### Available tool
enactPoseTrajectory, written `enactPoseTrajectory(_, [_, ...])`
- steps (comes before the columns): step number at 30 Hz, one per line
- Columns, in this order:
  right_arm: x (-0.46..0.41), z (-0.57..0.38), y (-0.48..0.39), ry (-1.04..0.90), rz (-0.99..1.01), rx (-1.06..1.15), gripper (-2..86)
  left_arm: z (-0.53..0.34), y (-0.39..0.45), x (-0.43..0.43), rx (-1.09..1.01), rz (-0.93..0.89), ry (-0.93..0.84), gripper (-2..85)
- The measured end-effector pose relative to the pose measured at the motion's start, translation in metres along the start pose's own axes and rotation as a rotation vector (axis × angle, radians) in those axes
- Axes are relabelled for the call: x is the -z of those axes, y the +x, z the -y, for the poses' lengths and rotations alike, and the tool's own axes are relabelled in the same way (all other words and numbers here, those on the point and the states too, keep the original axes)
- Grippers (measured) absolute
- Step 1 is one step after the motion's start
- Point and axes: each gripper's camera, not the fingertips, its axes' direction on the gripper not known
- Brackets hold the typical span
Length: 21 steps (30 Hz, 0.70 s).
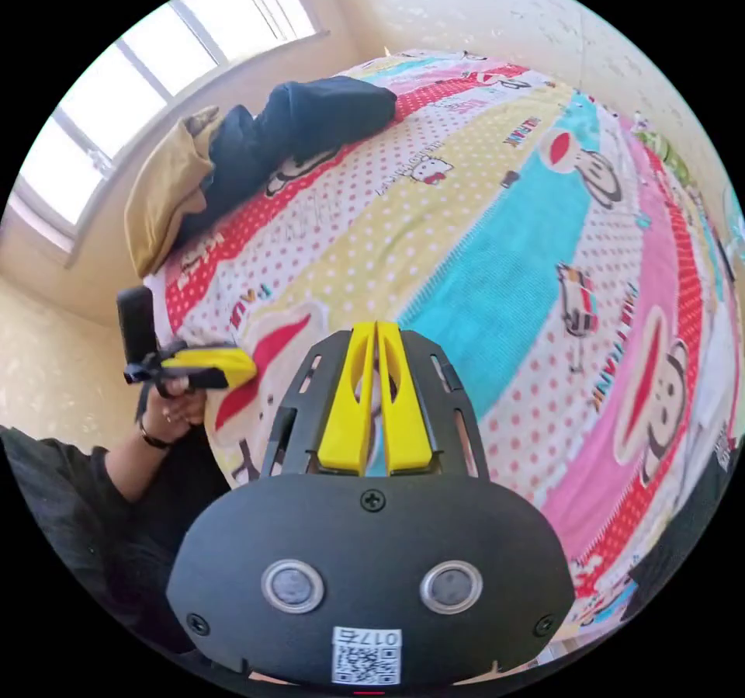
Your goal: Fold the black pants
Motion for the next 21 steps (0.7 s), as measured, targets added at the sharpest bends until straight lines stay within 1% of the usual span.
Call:
enactPoseTrajectory(2, [0.023,-0.061,-0.005,0.004,-0.238,-0.085,0.9,0.000,0.001,-0.004,-0.002,0.001,0.002,-1.0])
enactPoseTrajectory(3, [0.026,-0.076,-0.004,0.004,-0.295,-0.117,0.9,-0.001,0.001,-0.006,-0.004,0.002,0.003,-1.0])
enactPoseTrajectory(5, [0.014,-0.130,0.001,-0.001,-0.472,-0.190,0.9,-0.001,0.002,-0.011,-0.007,0.002,0.006,-1.0])
enactPoseTrajectory(6, [0.003,-0.142,0.002,-0.006,-0.491,-0.177,0.9,-0.002,0.002,-0.014,-0.009,0.000,0.007,-1.0])
enactPoseTrajectory(7, [-0.008,-0.170,-0.006,0.164,-0.469,-0.122,0.8,-0.002,0.003,-0.017,-0.012,-0.005,0.010,-1.0])
enactPoseTrajectory(8, [-0.006,-0.184,-0.014,0.256,-0.473,-0.140,0.7,-0.003,0.003,-0.019,-0.014,-0.006,0.012,-1.0])
enactPoseTrajectory(9, [-0.006,-0.184,-0.018,0.258,-0.486,-0.136,0.7,-0.004,0.004,-0.022,-0.021,-0.008,0.015,-1.0])
enactPoseTrajectory(11, [-0.011,-0.171,-0.036,0.193,-0.551,-0.098,0.6,-0.006,0.006,-0.028,-0.027,-0.007,0.024,-1.0])
enactPoseTrajectory(14, [-0.009,-0.173,-0.045,0.225,-0.552,-0.103,0.6,-0.011,0.013,-0.039,-0.032,0.041,0.051,-1.0])
enactPoseTrajectory(17, [-0.003,-0.174,-0.048,0.233,-0.532,-0.110,0.7,-0.020,0.036,-0.051,-0.035,0.190,0.086,-1.0])
enactPoseTrajectory(18, [-0.002,-0.174,-0.048,0.236,-0.528,-0.111,0.7,-0.020,0.053,-0.057,-0.049,0.279,0.095,-1.0])
enactPoseTrajectory(19, [0.001,-0.175,-0.047,0.243,-0.511,-0.115,0.7,-0.019,0.077,-0.067,-0.116,0.345,0.100,-1.0])
enactPoseTrajectory(20, [0.005,-0.177,-0.045,0.253,-0.486,-0.121,0.7,-0.018,0.091,-0.073,-0.162,0.366,0.102,-1.0])
enactPoseTrajectory(21, [0.007,-0.178,-0.043,0.257,-0.471,-0.124,0.8,-0.014,0.116,-0.089,-0.253,0.397,0.102,-1.0])
